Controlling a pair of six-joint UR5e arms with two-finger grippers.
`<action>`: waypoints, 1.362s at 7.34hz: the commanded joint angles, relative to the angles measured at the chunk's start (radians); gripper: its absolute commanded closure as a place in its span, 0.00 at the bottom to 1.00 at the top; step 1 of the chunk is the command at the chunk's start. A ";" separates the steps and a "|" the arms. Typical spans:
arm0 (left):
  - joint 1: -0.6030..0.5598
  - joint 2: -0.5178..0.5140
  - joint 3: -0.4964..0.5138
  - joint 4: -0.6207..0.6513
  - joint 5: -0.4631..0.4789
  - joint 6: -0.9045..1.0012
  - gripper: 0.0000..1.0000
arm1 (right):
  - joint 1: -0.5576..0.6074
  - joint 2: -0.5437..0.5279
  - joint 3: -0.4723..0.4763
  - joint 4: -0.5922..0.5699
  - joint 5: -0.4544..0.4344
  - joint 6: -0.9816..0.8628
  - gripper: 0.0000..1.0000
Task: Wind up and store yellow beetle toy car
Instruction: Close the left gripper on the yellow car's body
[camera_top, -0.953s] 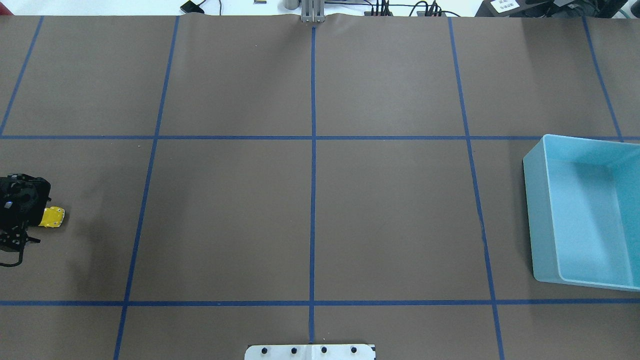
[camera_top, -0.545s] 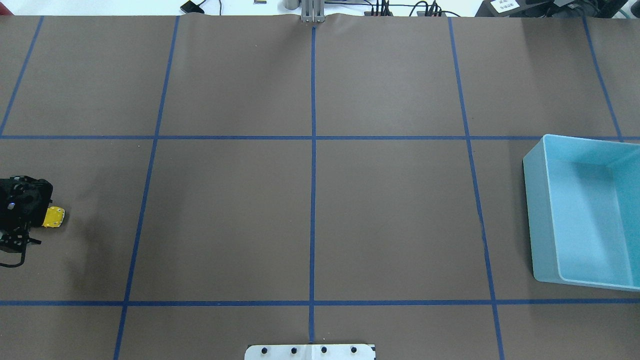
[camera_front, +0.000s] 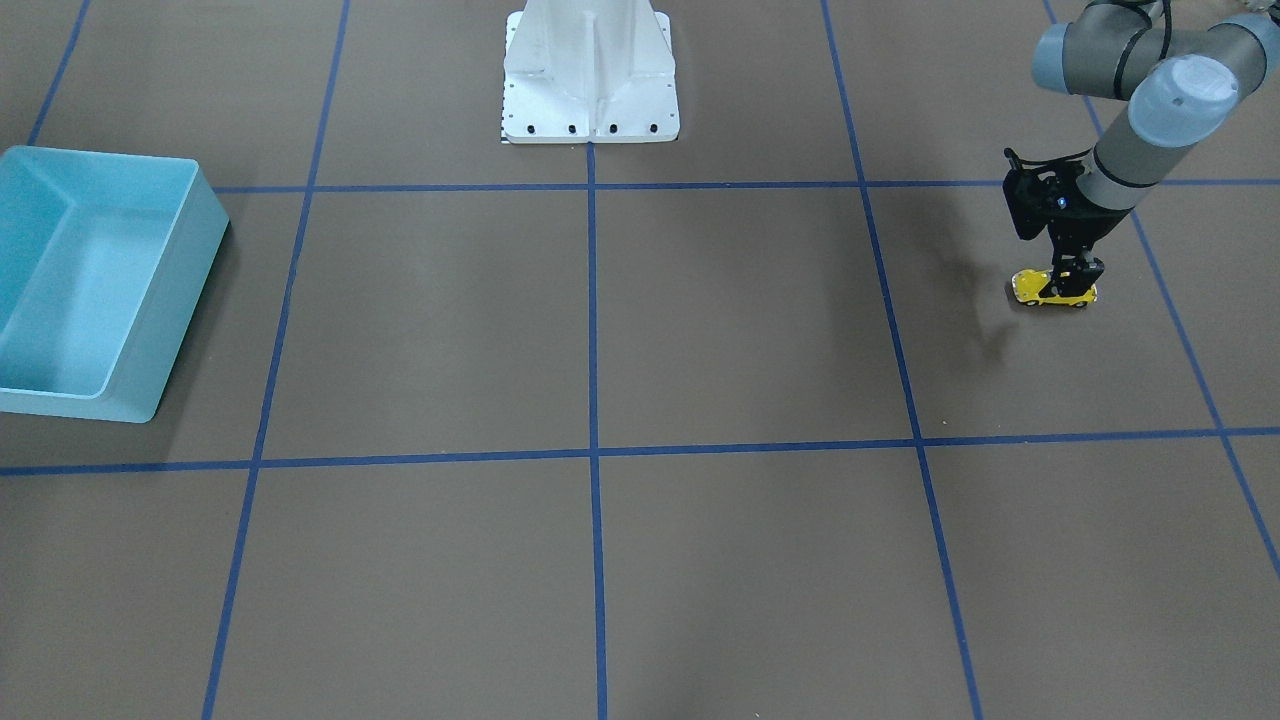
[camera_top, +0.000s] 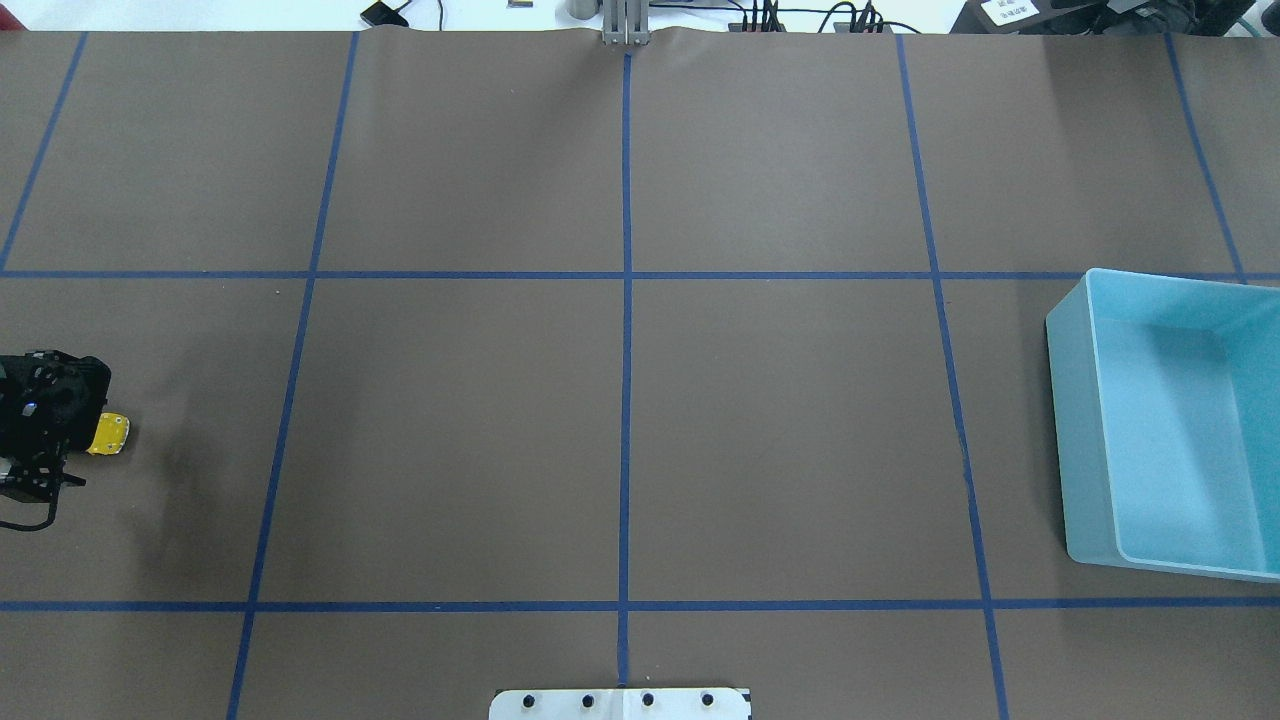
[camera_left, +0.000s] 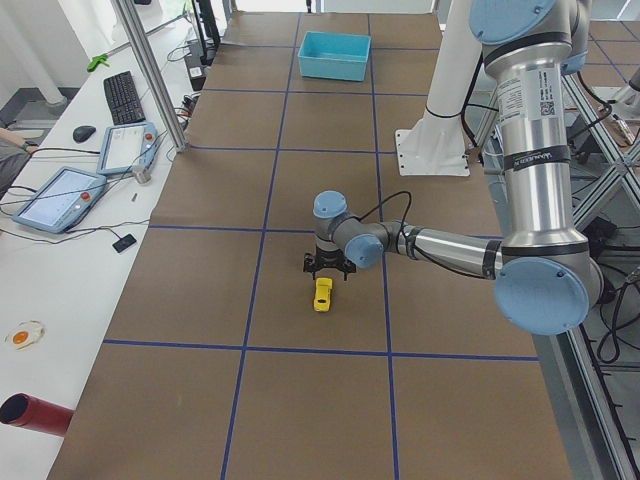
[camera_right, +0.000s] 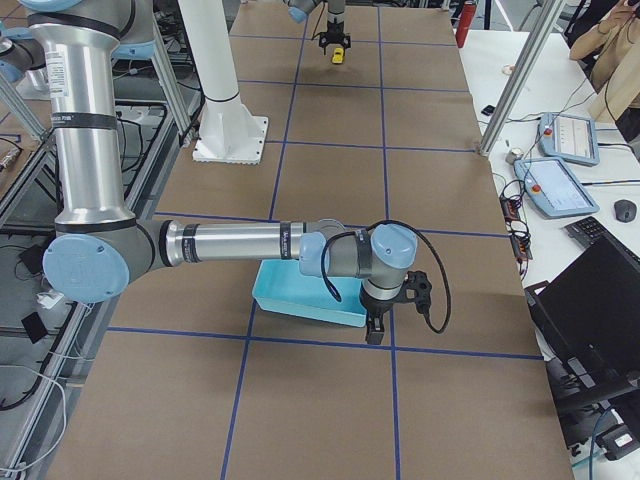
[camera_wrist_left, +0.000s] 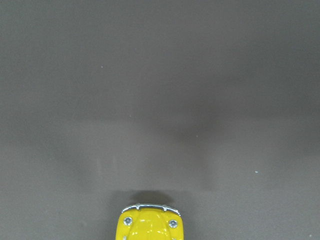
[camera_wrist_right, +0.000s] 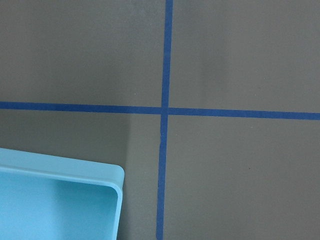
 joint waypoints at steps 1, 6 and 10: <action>0.000 0.000 0.006 0.000 -0.003 0.000 0.00 | 0.000 -0.003 0.000 0.001 0.000 0.000 0.00; 0.000 -0.029 0.049 0.000 -0.003 0.000 0.00 | 0.000 -0.003 -0.002 0.001 0.000 0.002 0.00; 0.000 -0.036 0.070 0.000 -0.005 0.000 0.01 | 0.000 -0.003 -0.002 0.001 -0.002 0.003 0.00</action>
